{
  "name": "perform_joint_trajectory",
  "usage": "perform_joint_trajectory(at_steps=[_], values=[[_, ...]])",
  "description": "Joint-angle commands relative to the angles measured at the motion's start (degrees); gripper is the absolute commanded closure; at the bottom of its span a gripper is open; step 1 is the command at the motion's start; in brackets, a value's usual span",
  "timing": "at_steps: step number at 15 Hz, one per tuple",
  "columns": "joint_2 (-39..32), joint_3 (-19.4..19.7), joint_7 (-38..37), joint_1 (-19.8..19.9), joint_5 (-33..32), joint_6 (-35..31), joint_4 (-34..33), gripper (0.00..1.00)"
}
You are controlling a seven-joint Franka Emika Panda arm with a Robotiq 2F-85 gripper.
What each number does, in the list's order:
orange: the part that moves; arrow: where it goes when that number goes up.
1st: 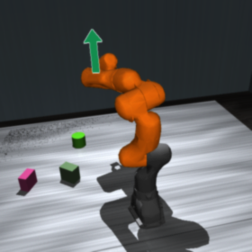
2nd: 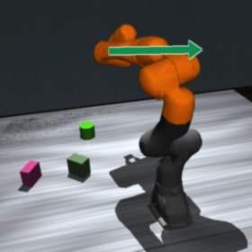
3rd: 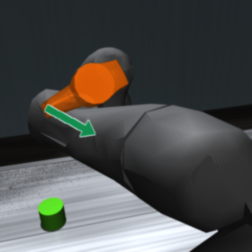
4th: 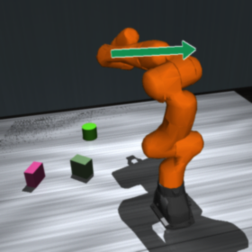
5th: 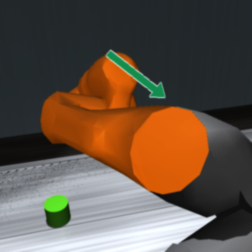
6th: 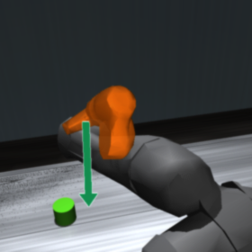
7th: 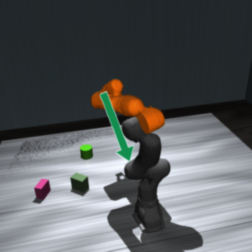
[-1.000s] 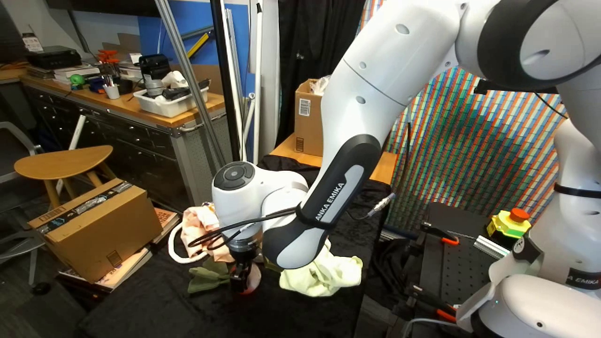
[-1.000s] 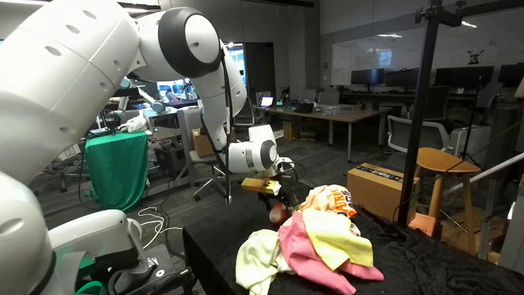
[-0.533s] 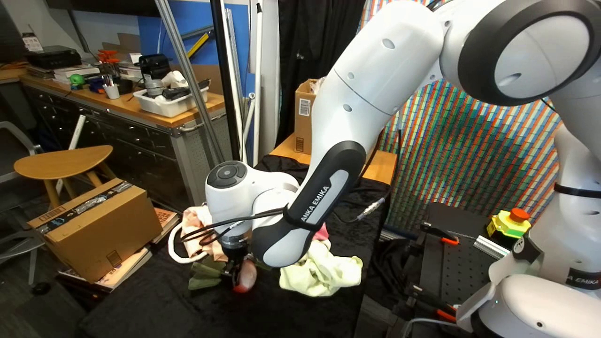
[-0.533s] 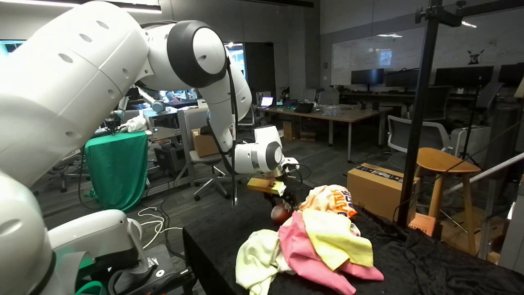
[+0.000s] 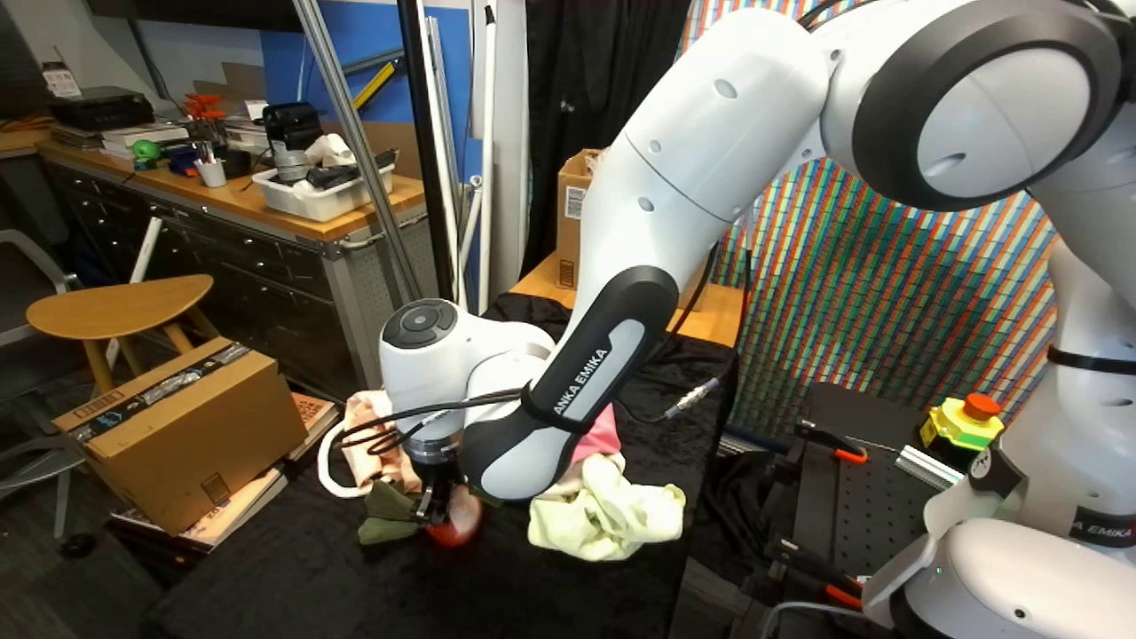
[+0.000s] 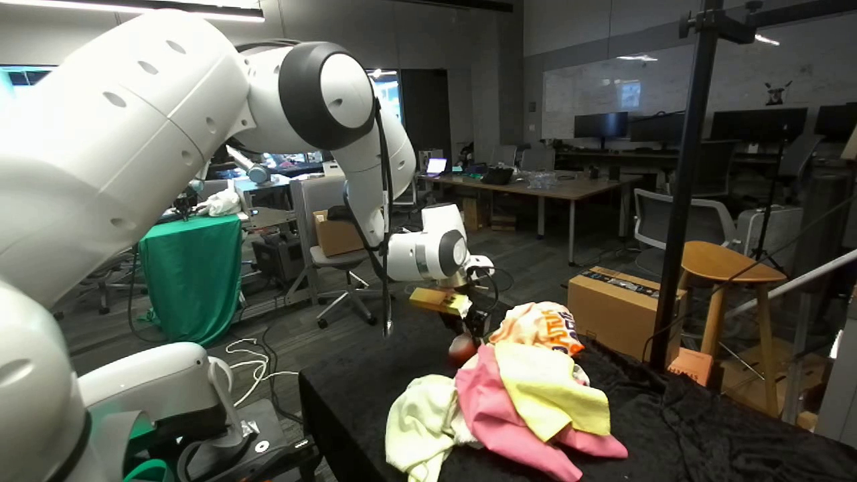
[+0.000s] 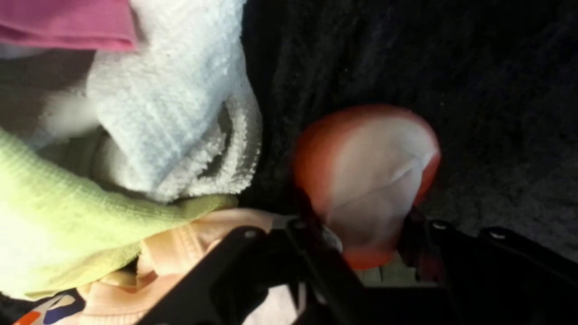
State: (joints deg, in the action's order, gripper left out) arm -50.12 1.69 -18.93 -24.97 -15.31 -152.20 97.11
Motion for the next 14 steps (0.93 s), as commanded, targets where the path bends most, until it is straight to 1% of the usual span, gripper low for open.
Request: perform_joint_trajectory(at_steps=[1,2,4,5,6,7,9,14], values=[[0.6,-0.1,1.3,0.0,1.3,2.3,-1.2,0.85],[1.2,0.1,1.0,-0.3,1.1,2.2,-0.8,0.94],[2.2,0.2,0.9,-0.4,1.0,2.1,-0.2,0.97],[2.6,0.4,0.5,-0.6,0.8,1.8,0.1,0.94],[3.1,0.4,0.5,-0.6,0.7,1.7,0.4,0.94],[3.4,0.8,0.0,-0.9,0.5,1.6,0.5,0.96],[4.6,1.1,-0.2,-1.0,0.4,1.3,1.1,0.94],[8.3,3.7,-2.7,-1.5,-0.6,-0.1,3.0,0.94]])
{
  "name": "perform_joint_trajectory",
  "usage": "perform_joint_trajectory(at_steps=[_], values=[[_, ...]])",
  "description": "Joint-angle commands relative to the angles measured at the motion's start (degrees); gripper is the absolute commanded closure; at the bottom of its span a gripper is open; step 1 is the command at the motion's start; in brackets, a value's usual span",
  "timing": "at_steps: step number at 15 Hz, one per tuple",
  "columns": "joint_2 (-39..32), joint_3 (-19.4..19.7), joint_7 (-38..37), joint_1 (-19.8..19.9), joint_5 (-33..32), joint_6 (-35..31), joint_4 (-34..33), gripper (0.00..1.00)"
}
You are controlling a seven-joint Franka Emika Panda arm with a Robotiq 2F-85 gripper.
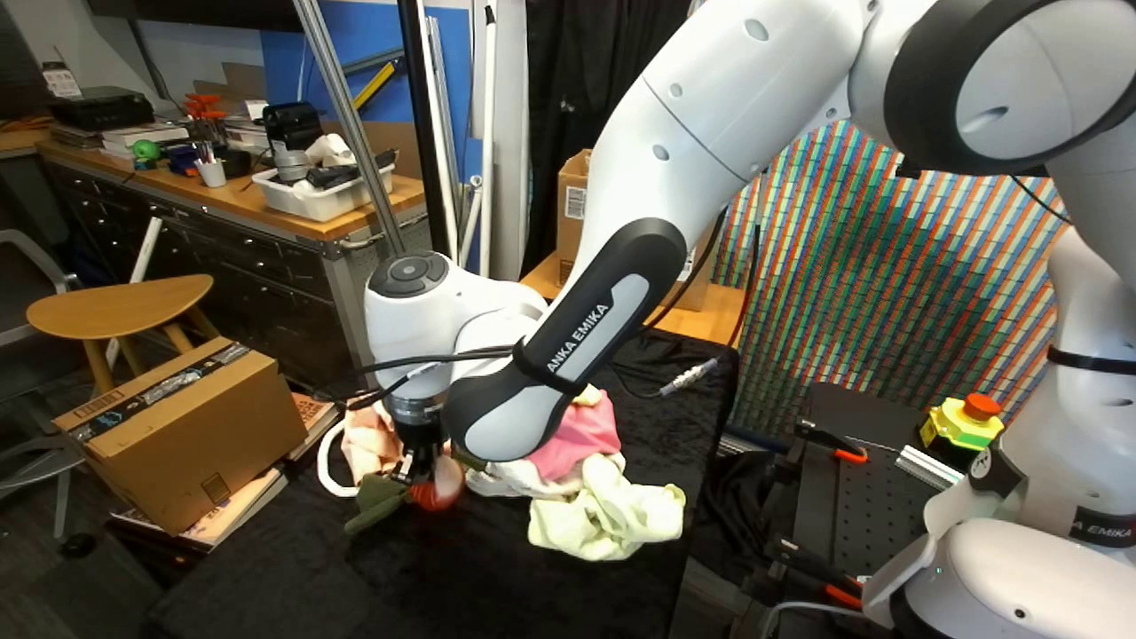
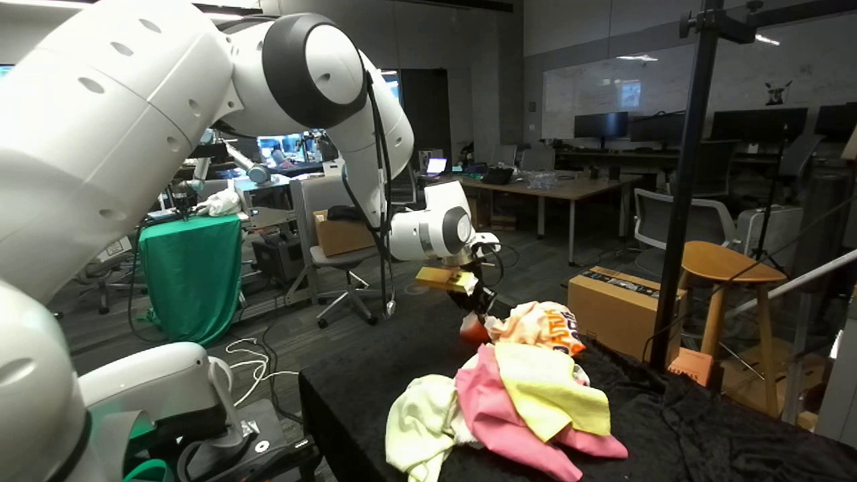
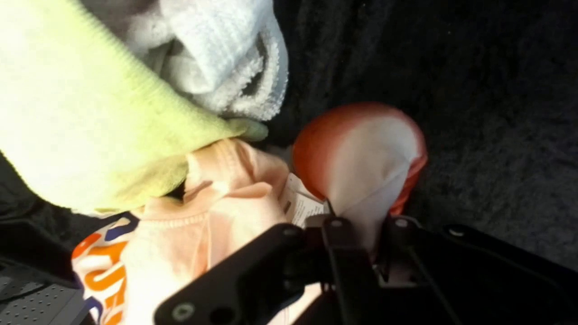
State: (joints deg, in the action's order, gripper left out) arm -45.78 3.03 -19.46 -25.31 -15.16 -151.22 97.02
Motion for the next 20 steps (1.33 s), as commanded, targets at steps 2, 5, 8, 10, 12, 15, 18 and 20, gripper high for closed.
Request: perform_joint_trajectory(at_steps=[2,5,8,10,12,15,18,20], values=[[5.2,3.9,-3.5,-1.2,-1.2,-1.3,3.8,0.94],[7.0,5.8,-5.4,-1.1,-1.8,-1.8,5.2,0.94],[8.2,7.1,-6.5,-0.8,-2.0,-2.0,6.6,0.94],[7.9,7.7,-7.0,-0.7,-2.1,-2.1,6.7,0.94],[7.3,7.8,-7.1,-0.4,-2.2,-1.9,6.8,0.94],[6.1,6.9,-6.5,0.2,-1.5,-1.2,6.6,0.94],[3.5,6.7,-6.9,-0.5,-1.6,-0.9,5.3,0.94],[1.3,6.9,-7.2,-1.0,-1.7,-0.8,4.0,0.94]])
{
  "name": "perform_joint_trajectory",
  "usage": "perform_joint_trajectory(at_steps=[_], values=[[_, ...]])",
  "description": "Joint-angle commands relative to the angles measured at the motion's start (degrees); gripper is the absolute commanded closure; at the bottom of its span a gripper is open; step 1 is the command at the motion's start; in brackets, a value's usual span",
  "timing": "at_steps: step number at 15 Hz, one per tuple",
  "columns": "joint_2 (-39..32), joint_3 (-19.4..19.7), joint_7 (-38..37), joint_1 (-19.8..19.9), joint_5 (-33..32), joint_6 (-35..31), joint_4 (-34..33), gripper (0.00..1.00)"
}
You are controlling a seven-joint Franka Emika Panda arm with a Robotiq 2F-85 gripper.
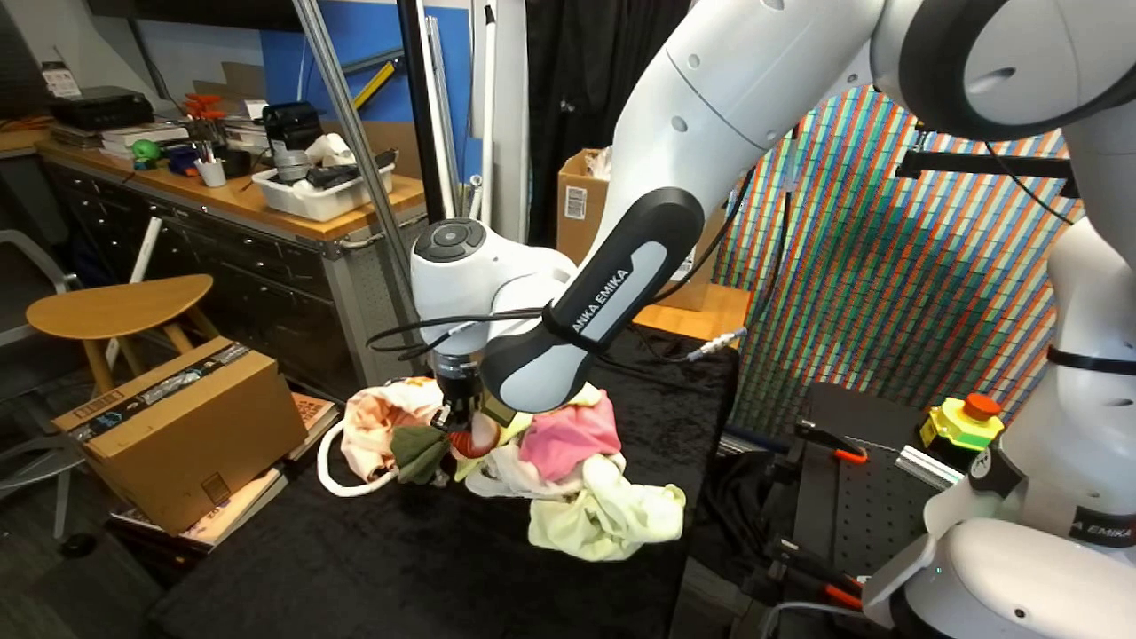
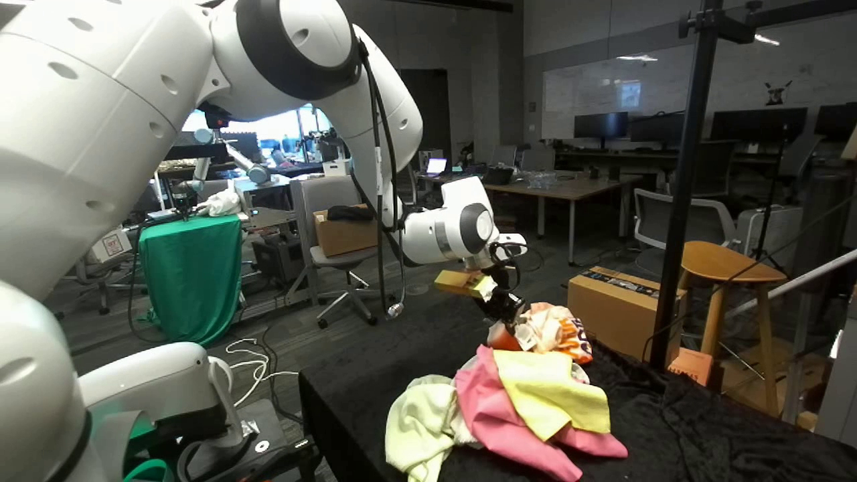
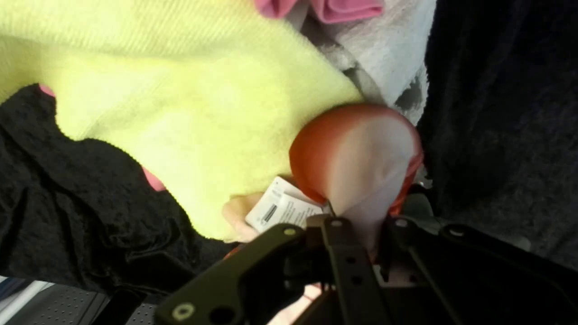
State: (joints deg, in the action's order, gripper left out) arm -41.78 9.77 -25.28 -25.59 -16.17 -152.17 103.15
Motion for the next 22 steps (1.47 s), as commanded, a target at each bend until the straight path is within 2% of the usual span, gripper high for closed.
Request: perform_joint_trajectory(at_steps=[1,8,16,22], values=[[-3.6,0.3,-1.4,-0.9,-0.7,0.2,-2.6,0.94],[-8.5,0.1,-0.4,0.6,0.9,1.7,-7.0,0.95],[-7.1,-0.8,0.4,2.9,3.2,3.7,-6.9,0.95],[-4.9,-3.1,2.8,5.6,4.7,4.5,-5.5,0.94]])
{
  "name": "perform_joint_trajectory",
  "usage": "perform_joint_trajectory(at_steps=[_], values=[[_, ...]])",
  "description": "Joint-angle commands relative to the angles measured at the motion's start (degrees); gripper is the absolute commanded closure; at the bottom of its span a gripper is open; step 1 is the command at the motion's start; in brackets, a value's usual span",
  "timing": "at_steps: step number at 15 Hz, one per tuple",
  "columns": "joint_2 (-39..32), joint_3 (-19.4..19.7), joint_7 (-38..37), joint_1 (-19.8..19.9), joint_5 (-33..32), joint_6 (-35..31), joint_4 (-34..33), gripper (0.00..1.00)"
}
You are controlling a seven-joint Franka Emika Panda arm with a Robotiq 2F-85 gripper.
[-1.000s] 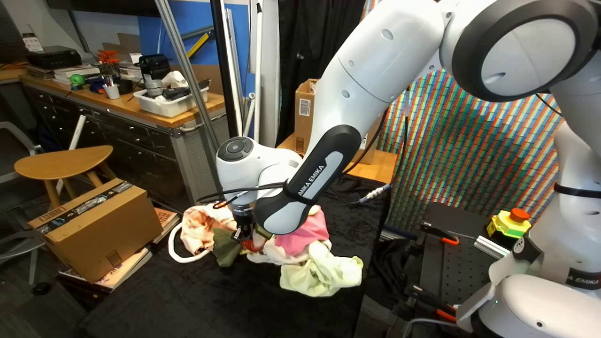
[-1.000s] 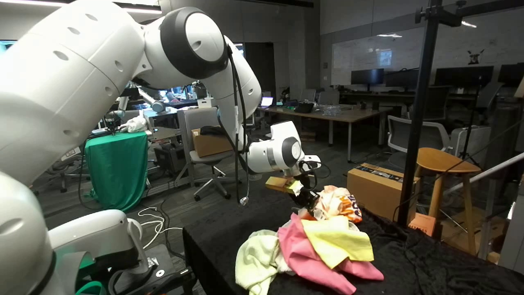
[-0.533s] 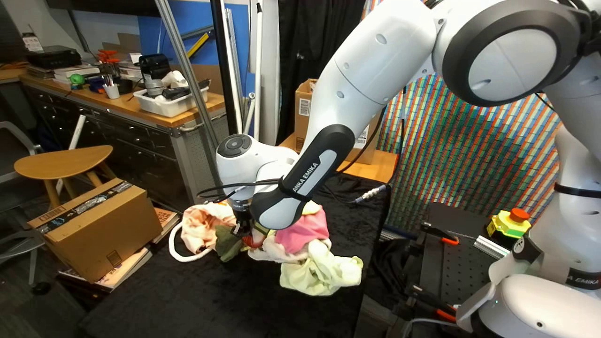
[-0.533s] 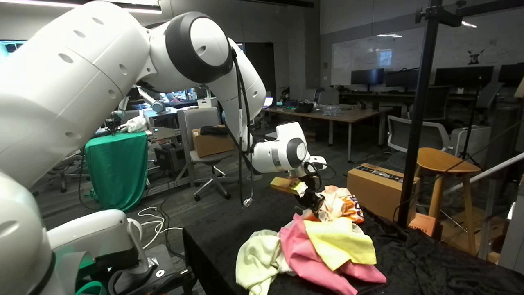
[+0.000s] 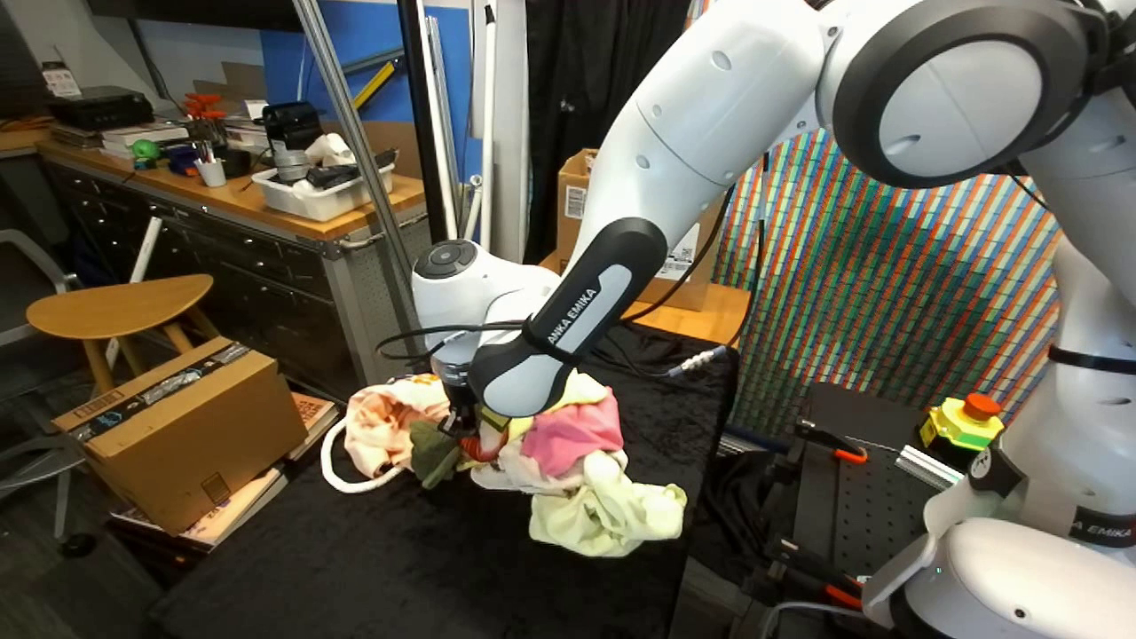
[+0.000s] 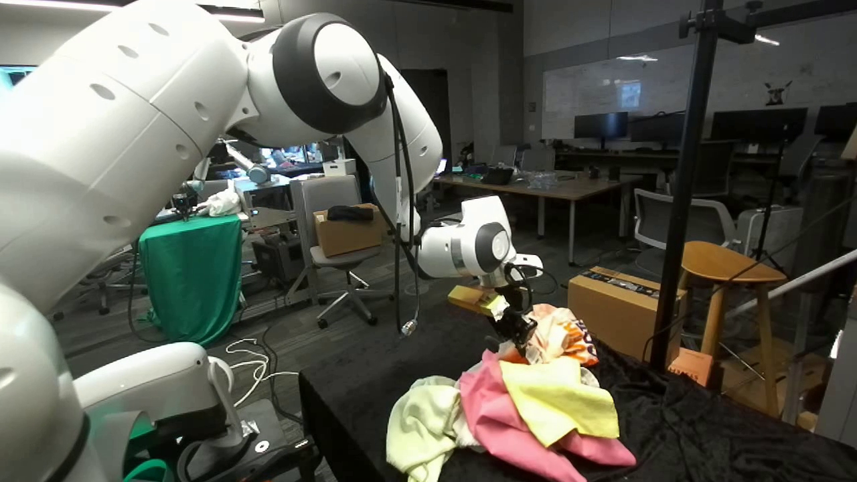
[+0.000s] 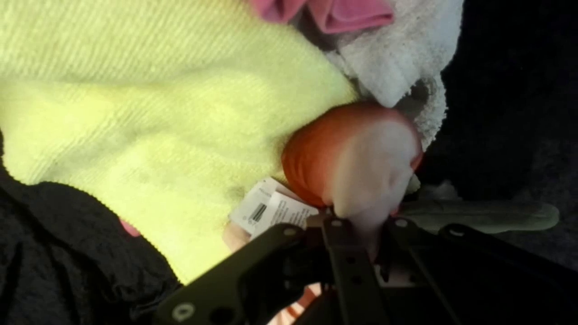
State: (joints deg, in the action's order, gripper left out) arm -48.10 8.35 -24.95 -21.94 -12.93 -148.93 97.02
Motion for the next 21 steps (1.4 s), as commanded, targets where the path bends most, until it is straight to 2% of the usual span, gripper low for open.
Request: perform_joint_trajectory(at_steps=[1,3,4,5,6,13,14,21], values=[[1.7,-2.3,3.2,2.6,1.8,1.2,0.8,0.94],[2.0,-2.9,4.0,3.3,2.2,1.4,1.0,0.9],[2.1,-3.0,4.0,3.5,2.3,1.6,1.0,0.62],[2.5,-3.2,4.1,3.8,2.4,1.5,1.4,0.61],[2.6,-3.3,4.2,4.0,2.5,1.5,1.5,0.55],[4.8,-2.6,3.4,4.2,2.0,1.2,3.2,0.03],[5.1,-2.5,3.3,4.2,2.0,1.3,3.4,0.0],[7.8,-2.0,2.7,3.8,1.3,1.1,5.4,0.0]])
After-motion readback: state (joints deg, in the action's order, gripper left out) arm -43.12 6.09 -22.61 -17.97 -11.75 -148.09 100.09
